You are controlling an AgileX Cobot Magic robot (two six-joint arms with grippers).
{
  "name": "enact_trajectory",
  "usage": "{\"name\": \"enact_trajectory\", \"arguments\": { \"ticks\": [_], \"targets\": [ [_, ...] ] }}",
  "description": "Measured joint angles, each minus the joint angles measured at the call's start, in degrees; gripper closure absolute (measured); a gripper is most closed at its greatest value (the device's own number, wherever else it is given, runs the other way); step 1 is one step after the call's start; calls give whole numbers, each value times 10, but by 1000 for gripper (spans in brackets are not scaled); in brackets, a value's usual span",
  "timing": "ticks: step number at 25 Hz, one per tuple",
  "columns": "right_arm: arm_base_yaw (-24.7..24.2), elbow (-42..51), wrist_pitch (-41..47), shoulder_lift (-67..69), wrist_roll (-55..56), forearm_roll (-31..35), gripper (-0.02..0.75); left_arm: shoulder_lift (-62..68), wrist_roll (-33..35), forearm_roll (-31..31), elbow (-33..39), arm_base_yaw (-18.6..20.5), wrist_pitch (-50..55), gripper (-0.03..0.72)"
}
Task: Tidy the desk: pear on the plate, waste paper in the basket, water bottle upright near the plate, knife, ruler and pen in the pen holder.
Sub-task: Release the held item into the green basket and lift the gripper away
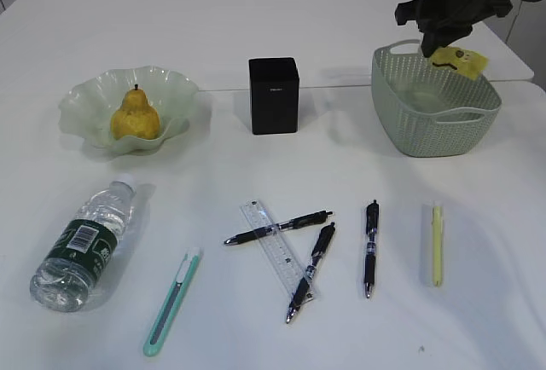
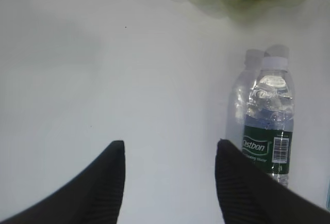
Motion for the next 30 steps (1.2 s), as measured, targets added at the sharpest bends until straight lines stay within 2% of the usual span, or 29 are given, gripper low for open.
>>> {"name": "enact_trajectory", "arguments": {
  "ticks": [19,22,25,27,30],
  "targets": [
    [-6,0,-39,39,2,-22,708,0,0,0,0,0,0,298],
    [-6,0,-49,48,2,-25,590,0,0,0,0,0,0,298],
    [-6,0,-59,56,16,-29,379,0,0,0,0,0,0,298],
    [-8,0,-61,59,27,-33,276,0,0,0,0,0,0,298],
    [-12,0,-62,59,35,-46,216,0,0,-1,0,0,0,298]
  ]
}}
